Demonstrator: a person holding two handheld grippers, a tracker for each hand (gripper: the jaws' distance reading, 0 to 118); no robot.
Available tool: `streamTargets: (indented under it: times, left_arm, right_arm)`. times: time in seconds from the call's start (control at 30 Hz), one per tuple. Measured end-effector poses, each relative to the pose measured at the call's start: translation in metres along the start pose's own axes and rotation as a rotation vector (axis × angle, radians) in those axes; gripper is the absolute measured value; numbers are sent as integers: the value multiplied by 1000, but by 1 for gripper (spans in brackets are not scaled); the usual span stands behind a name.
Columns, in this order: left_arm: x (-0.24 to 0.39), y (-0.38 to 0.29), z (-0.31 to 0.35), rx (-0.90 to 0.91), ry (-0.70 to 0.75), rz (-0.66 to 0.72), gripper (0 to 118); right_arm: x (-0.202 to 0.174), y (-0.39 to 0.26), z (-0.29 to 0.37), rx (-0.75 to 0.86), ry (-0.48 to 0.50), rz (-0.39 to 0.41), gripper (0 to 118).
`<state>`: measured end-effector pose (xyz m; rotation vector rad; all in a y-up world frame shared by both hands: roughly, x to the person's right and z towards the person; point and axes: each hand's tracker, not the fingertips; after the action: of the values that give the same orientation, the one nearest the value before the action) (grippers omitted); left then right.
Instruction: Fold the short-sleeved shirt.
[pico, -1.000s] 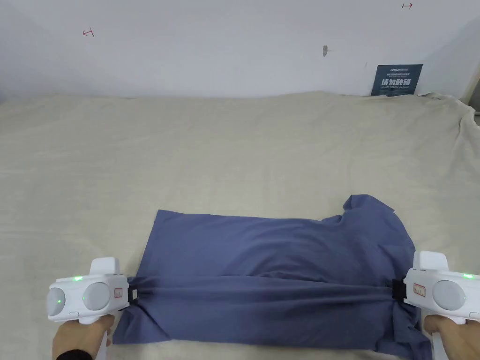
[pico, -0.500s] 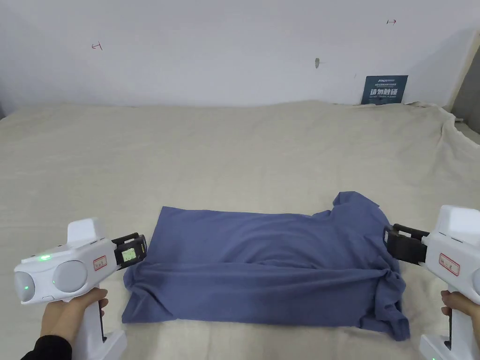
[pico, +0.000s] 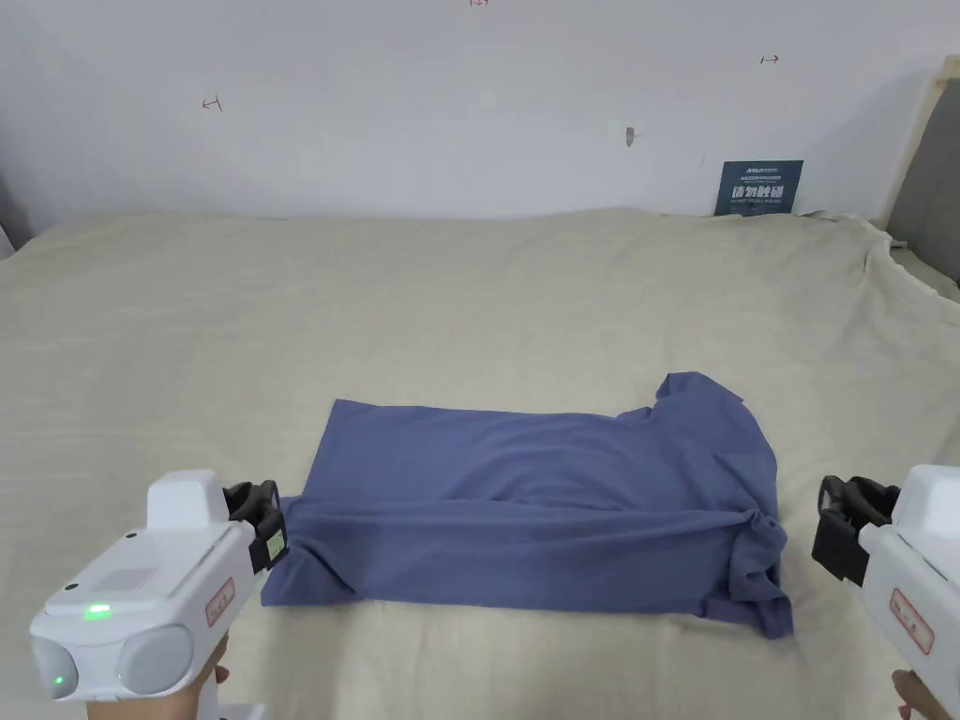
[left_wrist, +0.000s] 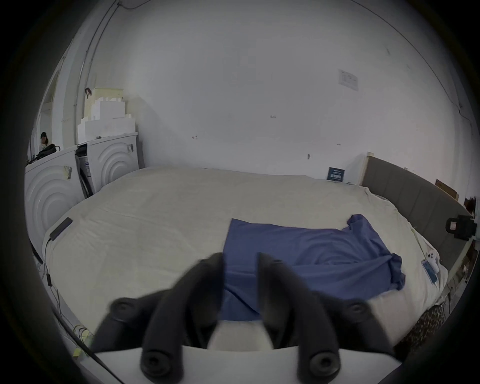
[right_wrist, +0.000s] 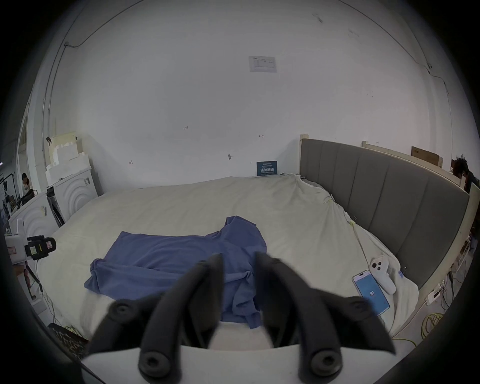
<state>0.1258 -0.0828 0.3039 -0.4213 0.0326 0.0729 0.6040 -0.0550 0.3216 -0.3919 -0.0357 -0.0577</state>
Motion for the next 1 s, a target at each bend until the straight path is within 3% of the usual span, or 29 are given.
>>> streamTargets:
  times: [0.07,0.27,0.57,0.7,0.77,0.83,1.0]
  left_arm:
    - [3,-8,2,-12,1,11,0]
    - [3,-13,2,-23,-19,12,0]
    - [-10,0,-33,-139,-21,19,1]
    - [-19,2,-66,-290,-3,52,23]
    - [-26,-1,-84,-335,8,79,58]
    - [-31,-5,-103,-407,16,105,81]
    - [-43,-28,-144,-539,68,107,84]
  right_arm:
    - [-4,-6,5,21,-6,14,0]
    - [-13,-6,2,17,18,57,0]
    - [-17,0,-13,4,34,44,0]
    - [-20,-1,-22,-15,38,54,0]
    - [-21,-3,-29,-26,38,58,0]
    - [-23,-4,-33,-36,38,60,0]
    - [-23,-7,-45,-58,39,52,0]
